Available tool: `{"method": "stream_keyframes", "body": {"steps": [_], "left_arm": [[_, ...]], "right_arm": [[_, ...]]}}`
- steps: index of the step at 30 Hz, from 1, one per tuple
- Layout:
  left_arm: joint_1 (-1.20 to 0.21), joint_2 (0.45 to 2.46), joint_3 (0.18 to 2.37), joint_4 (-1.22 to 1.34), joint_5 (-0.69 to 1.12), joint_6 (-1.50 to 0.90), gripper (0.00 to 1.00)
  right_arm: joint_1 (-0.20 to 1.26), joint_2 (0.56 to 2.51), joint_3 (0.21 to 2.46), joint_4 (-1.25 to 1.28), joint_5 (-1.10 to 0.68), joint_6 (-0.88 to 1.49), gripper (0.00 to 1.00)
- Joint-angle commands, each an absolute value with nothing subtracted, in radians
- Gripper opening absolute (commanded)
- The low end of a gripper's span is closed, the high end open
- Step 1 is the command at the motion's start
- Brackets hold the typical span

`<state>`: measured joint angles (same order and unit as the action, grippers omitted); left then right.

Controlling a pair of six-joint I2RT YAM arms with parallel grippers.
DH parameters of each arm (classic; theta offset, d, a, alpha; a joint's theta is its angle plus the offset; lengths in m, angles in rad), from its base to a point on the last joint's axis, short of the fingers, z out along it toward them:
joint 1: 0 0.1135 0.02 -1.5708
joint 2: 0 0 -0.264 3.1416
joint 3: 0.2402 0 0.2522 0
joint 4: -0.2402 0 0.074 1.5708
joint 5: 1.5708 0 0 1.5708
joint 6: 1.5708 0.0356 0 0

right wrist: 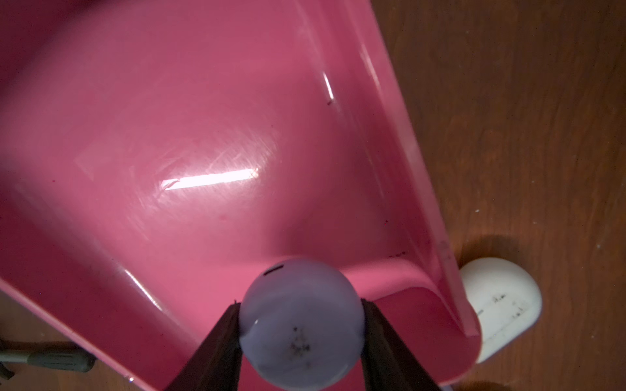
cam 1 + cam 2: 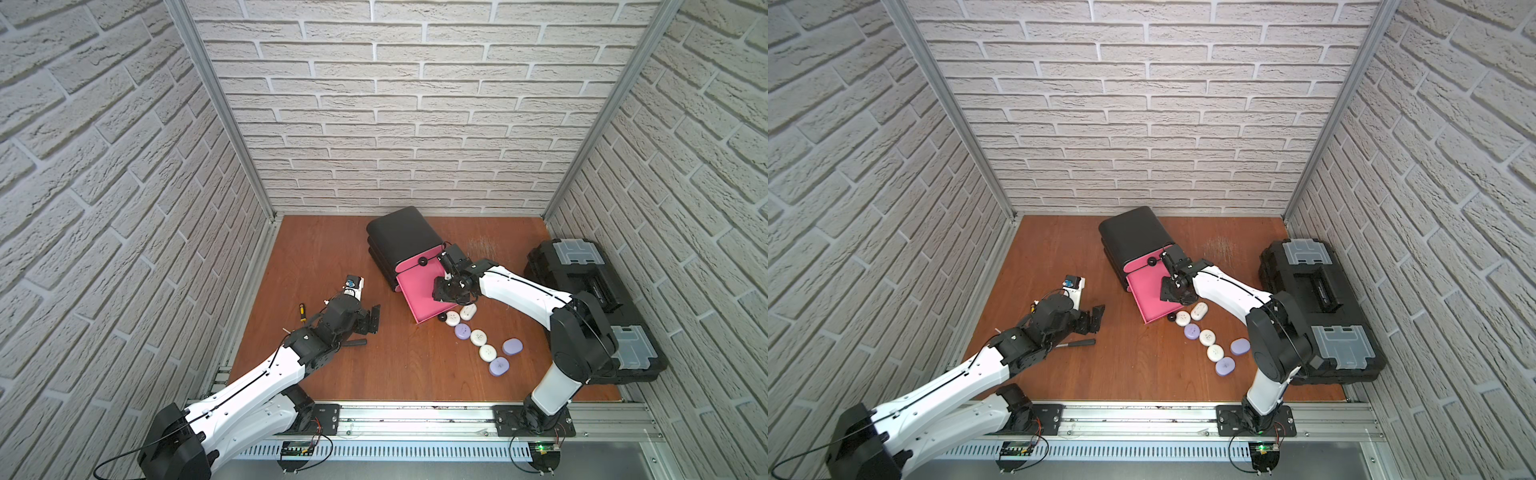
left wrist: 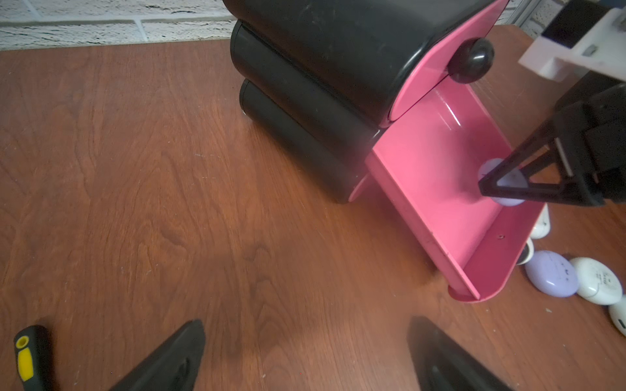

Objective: Put the bluetooth earphones in the drawer according to color
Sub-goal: Place the bluetooth earphone in the drawer, then pick up the Bluetooth earphone from the center of the board.

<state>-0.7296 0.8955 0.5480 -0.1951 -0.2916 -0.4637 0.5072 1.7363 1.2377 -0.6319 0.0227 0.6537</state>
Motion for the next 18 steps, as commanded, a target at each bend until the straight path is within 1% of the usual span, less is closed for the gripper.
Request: {"method": "stream_keyframes", "body": {"steps": [1,8,13,18], "left_arm": [[-0.735,0.889,0.554,-0.183,-0.307,-0.447,0.98],[-0.735,0.899,0.56,-0.186,-0.301,-0.444,0.98],[-0.734,0.903,0.561,-0.188,-0.301,-0.441,0.98],[-0.735,0.906,0.561,-0.189,-0.305,-0.439,0.98]], "right_arm": [[0.515,1.752,1.277,-0.62,0.04,0.636,0.49],[0.515,1.731,1.274,-0.612,0.021,0.602,0.75],[0.515,1.651,1.237,-0.618,0.037,0.589,0.78],[0.515,1.519,1.131,-0.62,0.046,0.556,0.78]]}}
